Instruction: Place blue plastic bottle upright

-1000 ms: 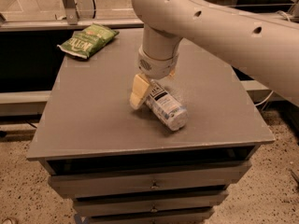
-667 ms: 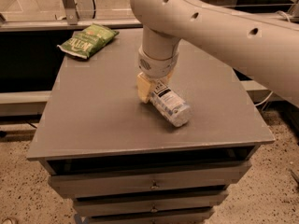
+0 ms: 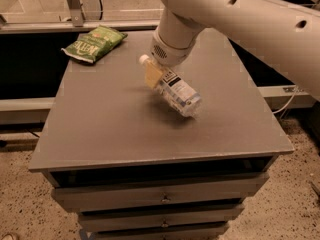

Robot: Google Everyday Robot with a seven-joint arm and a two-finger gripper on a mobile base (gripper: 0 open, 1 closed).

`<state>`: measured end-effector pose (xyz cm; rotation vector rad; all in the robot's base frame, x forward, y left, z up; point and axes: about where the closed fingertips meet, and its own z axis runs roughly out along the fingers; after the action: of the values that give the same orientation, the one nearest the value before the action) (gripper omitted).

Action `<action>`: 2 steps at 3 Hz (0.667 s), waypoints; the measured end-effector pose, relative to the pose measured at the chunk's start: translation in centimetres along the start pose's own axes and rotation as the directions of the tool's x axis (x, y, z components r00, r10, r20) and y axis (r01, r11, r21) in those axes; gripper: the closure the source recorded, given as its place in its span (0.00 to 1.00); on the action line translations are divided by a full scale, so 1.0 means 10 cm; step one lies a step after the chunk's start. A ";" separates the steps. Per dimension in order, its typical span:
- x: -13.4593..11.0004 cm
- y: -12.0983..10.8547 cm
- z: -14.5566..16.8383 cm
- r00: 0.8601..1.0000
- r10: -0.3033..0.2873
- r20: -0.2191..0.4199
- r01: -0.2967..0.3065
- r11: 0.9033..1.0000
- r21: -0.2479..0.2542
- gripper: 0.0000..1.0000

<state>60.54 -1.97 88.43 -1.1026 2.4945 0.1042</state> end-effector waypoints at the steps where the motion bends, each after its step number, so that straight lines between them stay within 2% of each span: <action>1: -0.33 -0.06 -0.36 0.975 -0.056 0.214 0.063 0.998 -0.026 1.00; 2: -0.64 -0.16 -0.75 0.884 -0.077 0.462 0.114 0.992 -0.053 1.00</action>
Offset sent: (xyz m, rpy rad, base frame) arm 0.0079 0.0048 0.1852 0.6388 -0.6488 0.5395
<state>63.01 -0.36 97.95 -1.0817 2.0230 0.3920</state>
